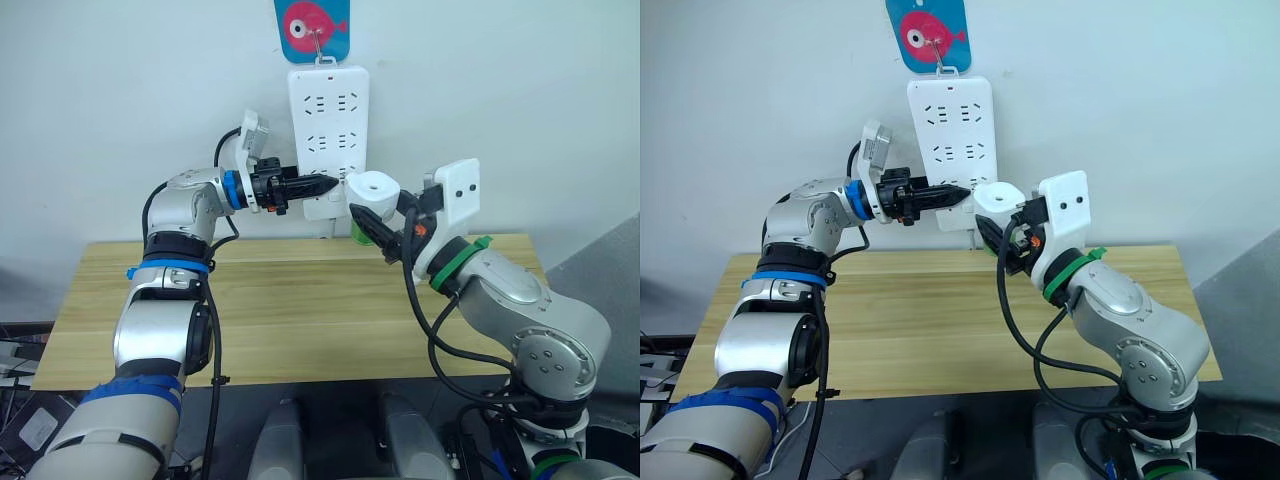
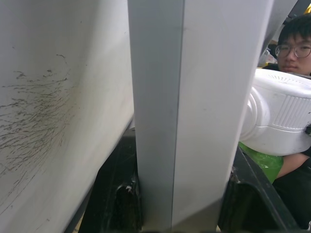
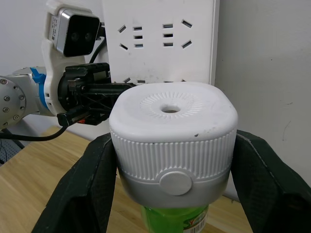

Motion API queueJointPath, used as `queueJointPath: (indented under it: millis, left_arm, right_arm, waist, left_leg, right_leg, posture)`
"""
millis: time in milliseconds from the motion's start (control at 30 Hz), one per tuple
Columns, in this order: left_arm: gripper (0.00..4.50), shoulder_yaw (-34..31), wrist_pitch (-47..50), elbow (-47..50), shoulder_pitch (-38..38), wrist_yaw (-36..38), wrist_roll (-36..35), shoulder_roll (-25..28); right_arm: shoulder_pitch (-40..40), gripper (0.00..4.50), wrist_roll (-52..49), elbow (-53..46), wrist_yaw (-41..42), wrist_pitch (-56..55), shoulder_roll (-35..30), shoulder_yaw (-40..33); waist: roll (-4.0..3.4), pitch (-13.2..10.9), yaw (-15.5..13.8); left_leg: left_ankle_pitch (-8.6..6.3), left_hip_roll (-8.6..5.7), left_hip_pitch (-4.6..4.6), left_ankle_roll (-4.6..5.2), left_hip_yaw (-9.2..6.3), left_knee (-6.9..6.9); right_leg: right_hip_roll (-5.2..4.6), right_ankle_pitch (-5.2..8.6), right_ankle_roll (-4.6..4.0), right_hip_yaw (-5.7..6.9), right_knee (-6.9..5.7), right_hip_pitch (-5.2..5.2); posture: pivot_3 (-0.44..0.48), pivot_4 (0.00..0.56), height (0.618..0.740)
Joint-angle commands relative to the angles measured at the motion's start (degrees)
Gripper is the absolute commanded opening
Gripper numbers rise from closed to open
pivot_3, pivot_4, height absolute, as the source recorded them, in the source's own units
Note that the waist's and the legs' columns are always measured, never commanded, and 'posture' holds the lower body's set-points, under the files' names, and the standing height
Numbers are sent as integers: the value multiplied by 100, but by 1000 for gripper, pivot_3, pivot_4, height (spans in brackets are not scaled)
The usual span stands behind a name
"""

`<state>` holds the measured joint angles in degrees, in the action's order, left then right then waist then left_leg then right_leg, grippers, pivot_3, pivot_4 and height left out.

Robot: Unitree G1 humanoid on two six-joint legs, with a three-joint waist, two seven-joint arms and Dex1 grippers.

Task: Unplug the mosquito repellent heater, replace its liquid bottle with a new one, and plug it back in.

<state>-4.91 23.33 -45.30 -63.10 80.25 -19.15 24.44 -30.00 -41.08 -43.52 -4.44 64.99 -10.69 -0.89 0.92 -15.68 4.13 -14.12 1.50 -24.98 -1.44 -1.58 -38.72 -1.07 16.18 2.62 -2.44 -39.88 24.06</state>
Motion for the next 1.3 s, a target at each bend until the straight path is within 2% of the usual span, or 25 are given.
queueJointPath:
  millis: [33, 400, 633, 1000, 1300]
  left_arm:
    - [1339, 53, 44, 209, 18, 65, -82, -30]
    - [1339, 61, 44, 264, 58, 72, -98, -26]
    - [1339, 67, -2, 459, 165, 4, -134, -102]
    - [1339, -41, 78, 1296, 565, -596, -316, -436]
    - [1339, 68, -217, 1648, 766, -747, -243, -469]
  right_arm:
    - [-132, 2968, 65, -100, -28, -155, 86, -19]
    - [-176, 2968, 197, -129, -31, -112, 79, -52]
    - [-407, 2968, 385, 9, -112, 274, -93, 252]
    - [-467, 2968, 1055, 314, -551, 271, 384, 460]
    - [-747, 2968, 1402, 703, -465, 240, 502, 477]
  waist:
    - [0, 0, 0]
    - [0, 0, 0]
    - [3, 3, 26]
    - [5, 6, 50]
    - [6, 6, 69]
  left_leg:
    - [0, 0, 0, 0, 0, 0]
    - [0, 0, -1, 0, 0, 1]
    - [1, 2, -1, -1, 0, 1]
    - [1, 2, 0, -1, -4, 1]
    - [1, 6, 4, -2, -6, -1]
  right_leg:
    - [0, 0, 0, 0, 0, 0]
    - [0, 0, 0, 2, -1, 1]
    - [0, 0, 0, 0, -2, 2]
    - [-1, 0, 0, 1, -4, 2]
    - [0, 0, -1, -1, -7, 4]
  posture:
    - [-124, 249, 740]
    - [-122, 241, 740]
    - [-129, 223, 740]
    - [-125, 238, 740]
    - [-114, 250, 740]
